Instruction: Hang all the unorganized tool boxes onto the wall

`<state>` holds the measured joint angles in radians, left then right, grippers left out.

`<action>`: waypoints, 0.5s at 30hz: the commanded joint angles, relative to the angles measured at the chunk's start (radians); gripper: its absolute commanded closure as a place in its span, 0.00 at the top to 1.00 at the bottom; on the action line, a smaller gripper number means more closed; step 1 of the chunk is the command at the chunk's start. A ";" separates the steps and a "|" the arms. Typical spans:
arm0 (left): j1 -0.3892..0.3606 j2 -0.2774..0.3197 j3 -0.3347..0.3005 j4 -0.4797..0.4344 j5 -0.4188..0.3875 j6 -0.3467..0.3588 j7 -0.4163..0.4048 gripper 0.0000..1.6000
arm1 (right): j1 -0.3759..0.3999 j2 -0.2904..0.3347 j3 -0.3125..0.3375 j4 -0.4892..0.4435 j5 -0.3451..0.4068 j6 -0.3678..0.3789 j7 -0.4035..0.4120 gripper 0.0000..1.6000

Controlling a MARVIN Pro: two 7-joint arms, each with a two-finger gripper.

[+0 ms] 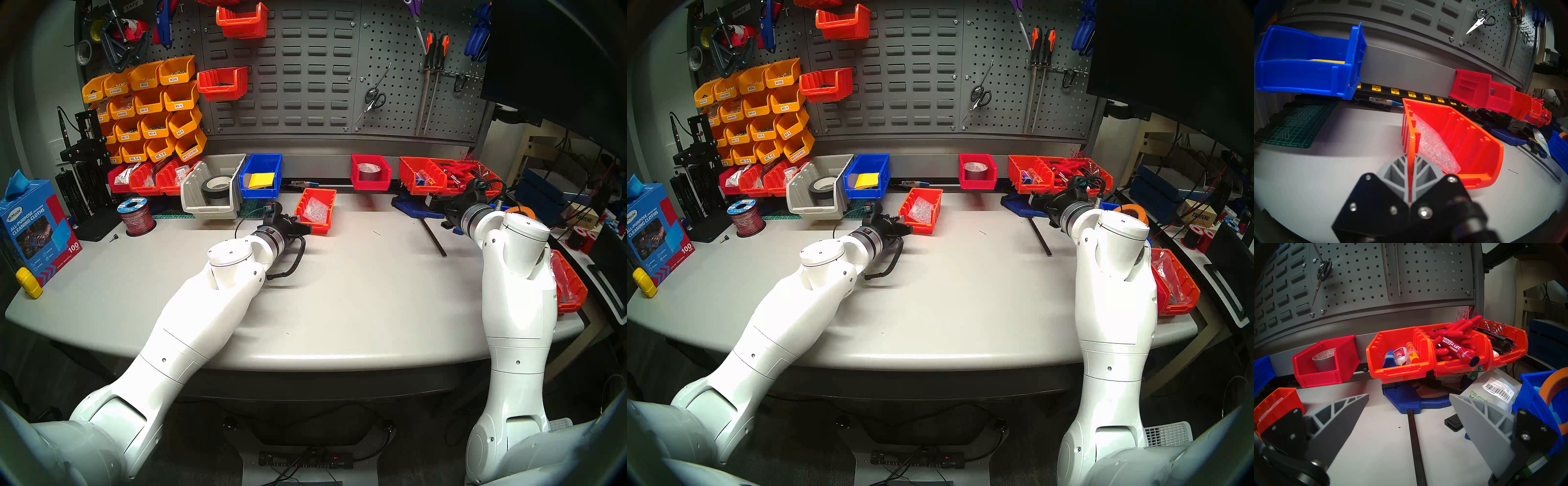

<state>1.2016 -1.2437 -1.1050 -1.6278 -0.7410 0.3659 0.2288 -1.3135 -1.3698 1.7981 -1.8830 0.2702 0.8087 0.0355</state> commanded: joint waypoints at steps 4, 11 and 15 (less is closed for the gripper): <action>-0.029 -0.038 -0.008 -0.032 -0.002 -0.025 0.025 0.00 | 0.015 -0.002 -0.002 -0.014 0.000 0.000 -0.001 1.00; -0.038 -0.052 -0.012 -0.033 0.000 -0.041 0.049 0.00 | 0.015 -0.003 -0.002 -0.014 -0.001 0.000 0.001 1.00; -0.046 -0.059 -0.012 -0.032 0.008 -0.044 0.071 0.00 | 0.016 -0.004 -0.001 -0.014 -0.002 0.000 0.001 1.00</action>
<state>1.1931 -1.2827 -1.1088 -1.6388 -0.7469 0.3450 0.2862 -1.3128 -1.3713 1.7994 -1.8830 0.2668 0.8087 0.0382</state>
